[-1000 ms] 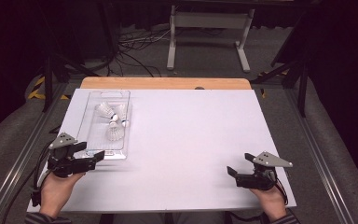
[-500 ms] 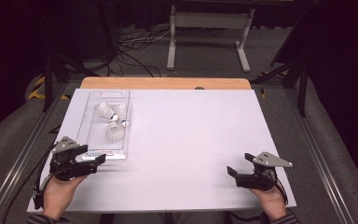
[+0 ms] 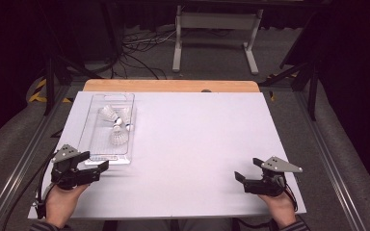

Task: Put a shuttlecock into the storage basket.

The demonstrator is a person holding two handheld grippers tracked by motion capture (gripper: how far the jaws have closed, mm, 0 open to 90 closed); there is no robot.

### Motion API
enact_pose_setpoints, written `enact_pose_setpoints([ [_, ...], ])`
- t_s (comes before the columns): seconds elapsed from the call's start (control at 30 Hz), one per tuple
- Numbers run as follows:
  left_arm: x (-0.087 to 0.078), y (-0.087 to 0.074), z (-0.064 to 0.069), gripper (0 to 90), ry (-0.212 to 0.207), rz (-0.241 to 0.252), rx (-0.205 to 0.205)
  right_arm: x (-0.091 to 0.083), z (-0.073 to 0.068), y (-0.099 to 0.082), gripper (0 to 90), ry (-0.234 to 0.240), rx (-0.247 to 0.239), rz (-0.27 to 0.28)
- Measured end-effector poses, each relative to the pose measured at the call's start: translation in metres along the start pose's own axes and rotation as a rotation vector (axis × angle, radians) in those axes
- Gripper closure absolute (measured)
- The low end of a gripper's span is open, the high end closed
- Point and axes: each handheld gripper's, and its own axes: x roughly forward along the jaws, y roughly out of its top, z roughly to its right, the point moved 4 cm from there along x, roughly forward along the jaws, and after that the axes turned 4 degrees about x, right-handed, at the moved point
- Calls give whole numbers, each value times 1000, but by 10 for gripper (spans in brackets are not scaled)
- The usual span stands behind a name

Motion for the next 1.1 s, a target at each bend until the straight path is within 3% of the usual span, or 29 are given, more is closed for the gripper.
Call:
enact_pose_setpoints([
  [0.33,-1,-7,3,184,-5,28,-6,0,0,0,109,2,0,0],
  [0.87,3,-16,7,177,-26,15,0,-1,0,0,109,2,-1,2],
  [1.1,4,-21,8,171,-54,7,-32,-1,0,0,109,-1,-1,6],
])
